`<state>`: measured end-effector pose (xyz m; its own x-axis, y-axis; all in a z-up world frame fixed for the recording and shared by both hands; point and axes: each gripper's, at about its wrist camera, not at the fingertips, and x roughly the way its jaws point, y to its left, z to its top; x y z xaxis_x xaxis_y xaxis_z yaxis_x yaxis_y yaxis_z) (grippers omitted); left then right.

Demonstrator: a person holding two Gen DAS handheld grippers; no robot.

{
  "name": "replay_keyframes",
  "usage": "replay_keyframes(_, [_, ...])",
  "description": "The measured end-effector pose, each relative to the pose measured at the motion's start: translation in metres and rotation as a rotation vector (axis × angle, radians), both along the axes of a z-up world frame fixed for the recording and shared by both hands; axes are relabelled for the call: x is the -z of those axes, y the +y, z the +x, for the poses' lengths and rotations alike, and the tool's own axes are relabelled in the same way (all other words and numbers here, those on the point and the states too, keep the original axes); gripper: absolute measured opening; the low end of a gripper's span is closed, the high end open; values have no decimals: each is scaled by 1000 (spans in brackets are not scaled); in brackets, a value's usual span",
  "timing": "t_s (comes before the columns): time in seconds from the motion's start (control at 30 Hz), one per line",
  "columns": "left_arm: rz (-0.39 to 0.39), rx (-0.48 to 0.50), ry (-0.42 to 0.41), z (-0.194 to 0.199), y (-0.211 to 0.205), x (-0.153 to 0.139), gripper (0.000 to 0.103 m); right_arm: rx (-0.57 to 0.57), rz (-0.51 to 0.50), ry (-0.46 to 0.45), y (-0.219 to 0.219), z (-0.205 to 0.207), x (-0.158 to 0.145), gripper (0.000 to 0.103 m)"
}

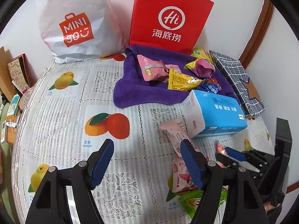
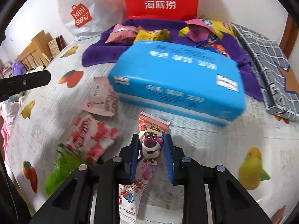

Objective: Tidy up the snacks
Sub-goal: 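Grasp a pink wrapped snack with the left tool while the right tool lifts the Lotso stick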

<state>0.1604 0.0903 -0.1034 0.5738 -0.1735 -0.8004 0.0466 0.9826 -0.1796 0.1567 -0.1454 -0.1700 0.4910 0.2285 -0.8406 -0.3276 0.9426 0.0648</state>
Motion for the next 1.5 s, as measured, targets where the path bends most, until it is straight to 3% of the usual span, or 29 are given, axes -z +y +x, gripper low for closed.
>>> replay_keyframes(0.27, [-5,37,14,3,-15,6,71,85,-10,-7,-49,5,-3,29])
replay_keyframes(0.4, [-7,47,28,5,-22,10,71,97,51,7,-61,-5,-4,41])
replay_keyframes(0.5, [-12,49,36,7,-26,13,71,78,38,10,-56,-12,1,41])
replay_keyframes(0.57, [-15,47,41,9,-28,15,71,67,27,19,-50,-13,10,40])
replay_keyframes(0.67, [-7,47,52,12,-33,20,71,87,-23,-43,-50,-16,11,23])
replay_keyframes(0.97, [28,58,89,33,-54,37,71,130,17,-87,-80,-10,16,22])
replay_keyframes(1.1, [88,72,99,44,-69,48,71,108,-19,-155,-75,-15,18,22])
replay_keyframes(1.23, [127,80,119,51,-79,61,71,109,8,-152,-80,-13,19,23])
replay_keyframes(1.3, [161,94,102,49,-85,61,67,110,13,-151,-81,-13,19,23])
replay_keyframes(1.43, [173,134,96,43,-91,58,41,109,-7,-157,-78,-14,19,23])
replay_keyframes(1.5, [162,128,98,42,-87,57,39,109,-3,-157,-79,-14,19,23])
